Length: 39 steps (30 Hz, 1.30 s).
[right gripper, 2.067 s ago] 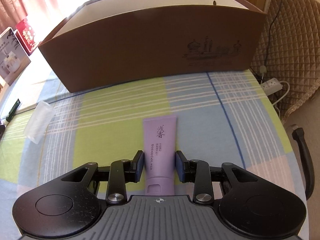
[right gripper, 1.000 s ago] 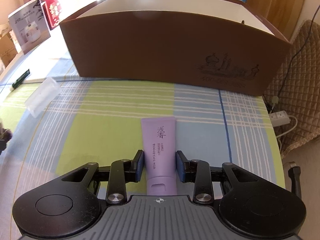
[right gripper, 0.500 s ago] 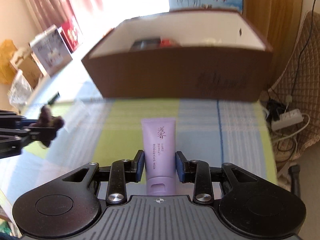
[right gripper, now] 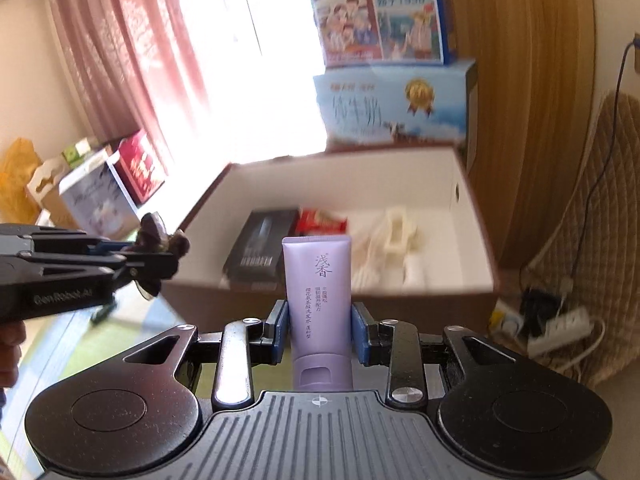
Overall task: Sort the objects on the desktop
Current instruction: 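Carry the scrunchie and purple tube over the brown box with both tools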
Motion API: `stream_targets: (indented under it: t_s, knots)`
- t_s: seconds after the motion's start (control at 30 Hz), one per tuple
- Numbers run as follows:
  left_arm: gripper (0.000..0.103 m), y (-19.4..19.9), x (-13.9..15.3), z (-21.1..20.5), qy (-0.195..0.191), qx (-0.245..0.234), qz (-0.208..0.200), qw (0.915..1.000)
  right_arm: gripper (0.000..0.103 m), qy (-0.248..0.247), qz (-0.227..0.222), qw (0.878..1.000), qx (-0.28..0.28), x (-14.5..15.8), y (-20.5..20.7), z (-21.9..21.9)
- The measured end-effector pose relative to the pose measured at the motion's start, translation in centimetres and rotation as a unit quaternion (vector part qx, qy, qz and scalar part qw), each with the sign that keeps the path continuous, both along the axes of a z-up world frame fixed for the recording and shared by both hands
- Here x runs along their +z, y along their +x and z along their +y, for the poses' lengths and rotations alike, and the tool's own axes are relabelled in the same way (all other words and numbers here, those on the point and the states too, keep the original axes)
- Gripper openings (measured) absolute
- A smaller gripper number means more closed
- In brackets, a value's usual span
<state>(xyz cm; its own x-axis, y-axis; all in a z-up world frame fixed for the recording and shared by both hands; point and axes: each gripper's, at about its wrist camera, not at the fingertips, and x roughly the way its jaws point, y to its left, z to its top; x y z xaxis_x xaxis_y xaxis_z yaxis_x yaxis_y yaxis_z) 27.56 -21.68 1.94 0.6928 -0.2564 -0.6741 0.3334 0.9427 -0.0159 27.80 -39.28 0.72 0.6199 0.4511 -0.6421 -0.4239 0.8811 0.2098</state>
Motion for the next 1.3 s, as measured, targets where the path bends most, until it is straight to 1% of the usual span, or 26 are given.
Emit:
stream_targets:
  t_s: [0.13, 0.2, 0.47, 0.7, 0.9, 1.03, 1.1, 1.17, 1.3]
  knots:
    - [0.016, 3.6, -0.1, -0.7, 0.0, 0.0, 0.005, 1.0, 0.03, -0.004, -0.012, 1.0, -0.007, 0.9, 3.2, -0.1]
    - [0.016, 5.2, -0.3, -1.0, 0.004, -0.002, 0.006, 1.0, 0.03, -0.011, -0.014, 1.0, -0.011, 0.8, 4.7, 0.0]
    - [0.016, 11.8, -3.0, -1.5, 0.012, 0.001, 0.045, 0.9989, 0.03, -0.027, 0.007, 1.0, -0.013, -1.2, 10.4, 0.8]
    - [0.016, 16.1, -5.6, -2.2, 0.018, 0.001, 0.07, 0.9973, 0.03, -0.036, 0.027, 0.999, -0.007, -3.0, 14.5, 1.7]
    - [0.016, 19.1, -7.3, -2.6, 0.022, 0.004, 0.087, 0.996, 0.03, -0.035, 0.044, 0.998, -0.011, -4.2, 17.3, 1.9]
    - [0.017, 20.6, -8.3, -2.8, 0.027, 0.007, 0.095, 0.995, 0.03, -0.038, 0.053, 0.998, -0.012, -4.9, 18.4, 2.1]
    - [0.018, 21.1, -8.7, -2.9, 0.026, 0.006, 0.097, 0.9949, 0.03, -0.039, 0.059, 0.997, -0.013, -5.4, 19.0, 2.1]
    - [0.023, 21.4, -9.0, -2.9, 0.026, 0.004, 0.099, 0.9947, 0.03, -0.04, 0.066, 0.997, -0.013, -5.9, 19.4, 2.2]
    - [0.024, 21.8, -9.3, -3.0, 0.026, 0.008, 0.1, 0.9947, 0.03, -0.041, 0.076, 0.996, -0.015, -6.6, 20.0, 2.2]
